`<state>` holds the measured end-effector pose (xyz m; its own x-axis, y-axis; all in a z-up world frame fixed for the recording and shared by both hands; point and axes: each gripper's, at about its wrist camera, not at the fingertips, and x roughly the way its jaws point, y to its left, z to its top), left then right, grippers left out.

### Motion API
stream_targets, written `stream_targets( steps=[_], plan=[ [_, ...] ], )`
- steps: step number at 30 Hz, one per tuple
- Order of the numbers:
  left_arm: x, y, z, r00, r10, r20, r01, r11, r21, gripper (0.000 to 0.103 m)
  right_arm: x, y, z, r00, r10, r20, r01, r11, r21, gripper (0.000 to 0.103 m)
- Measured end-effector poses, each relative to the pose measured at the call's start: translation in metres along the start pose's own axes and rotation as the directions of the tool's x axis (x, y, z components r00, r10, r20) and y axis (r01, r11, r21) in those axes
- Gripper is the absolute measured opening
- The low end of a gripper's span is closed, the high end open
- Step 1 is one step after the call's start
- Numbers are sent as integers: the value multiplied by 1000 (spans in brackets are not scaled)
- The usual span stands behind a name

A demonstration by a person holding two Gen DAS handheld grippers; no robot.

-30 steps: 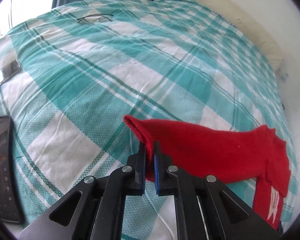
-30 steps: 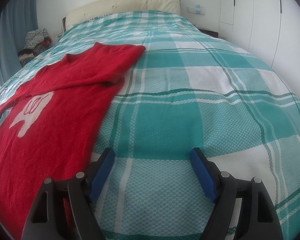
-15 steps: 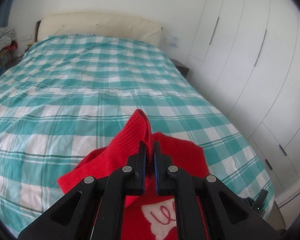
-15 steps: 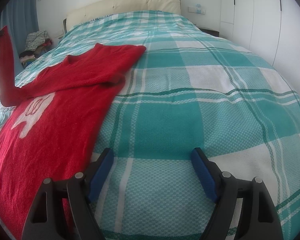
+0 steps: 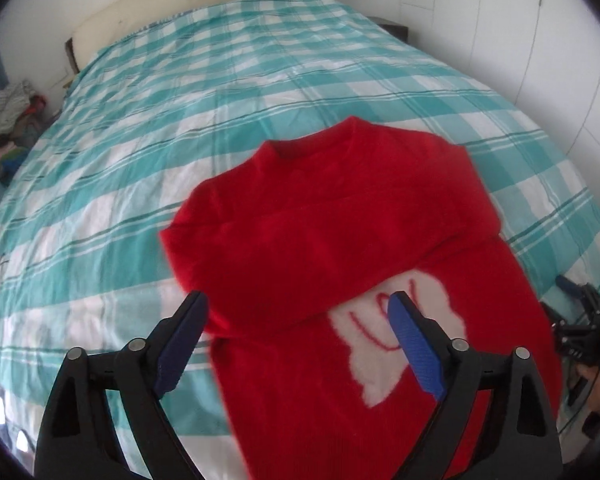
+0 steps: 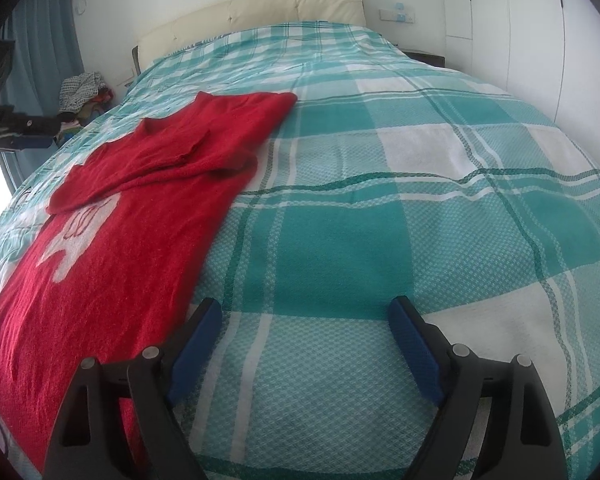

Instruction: Fold small clothes

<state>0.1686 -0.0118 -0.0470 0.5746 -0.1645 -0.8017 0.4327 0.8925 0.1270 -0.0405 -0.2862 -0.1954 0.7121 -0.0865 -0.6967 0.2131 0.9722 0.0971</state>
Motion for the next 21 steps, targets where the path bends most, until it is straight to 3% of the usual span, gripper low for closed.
stream_targets(
  steps=[3, 5, 7, 9, 12, 15, 21],
  plan=[
    [-6, 60, -47, 977, 208, -44, -212, 970, -118, 101, -13, -5, 9, 1000, 18, -16, -18, 999, 33, 85],
    [5, 95, -78, 957, 268, -113, -288, 927, -242, 101, -26, -14, 20, 1000, 23, 12, -24, 998, 58, 85],
    [18, 118, -106, 949, 290, -125, -315, 878, -359, 101, -30, -22, 33, 998, -31, 62, 28, 999, 40, 89],
    [35, 124, -124, 959, 258, -113, -282, 865, -416, 101, -17, -31, 42, 994, -65, 92, 63, 998, 23, 91],
    [63, 107, -142, 977, 196, -84, -214, 892, -398, 101, 18, -45, 39, 999, -30, 33, 28, 999, 44, 91],
    [70, 86, -151, 963, 266, -34, -262, 908, -327, 101, 19, -52, 33, 998, 9, 57, -13, 997, 78, 92],
    [67, 103, -156, 984, 179, 16, -157, 900, -406, 102, 18, -63, 28, 993, 76, 89, -87, 988, 129, 93]
  ],
)
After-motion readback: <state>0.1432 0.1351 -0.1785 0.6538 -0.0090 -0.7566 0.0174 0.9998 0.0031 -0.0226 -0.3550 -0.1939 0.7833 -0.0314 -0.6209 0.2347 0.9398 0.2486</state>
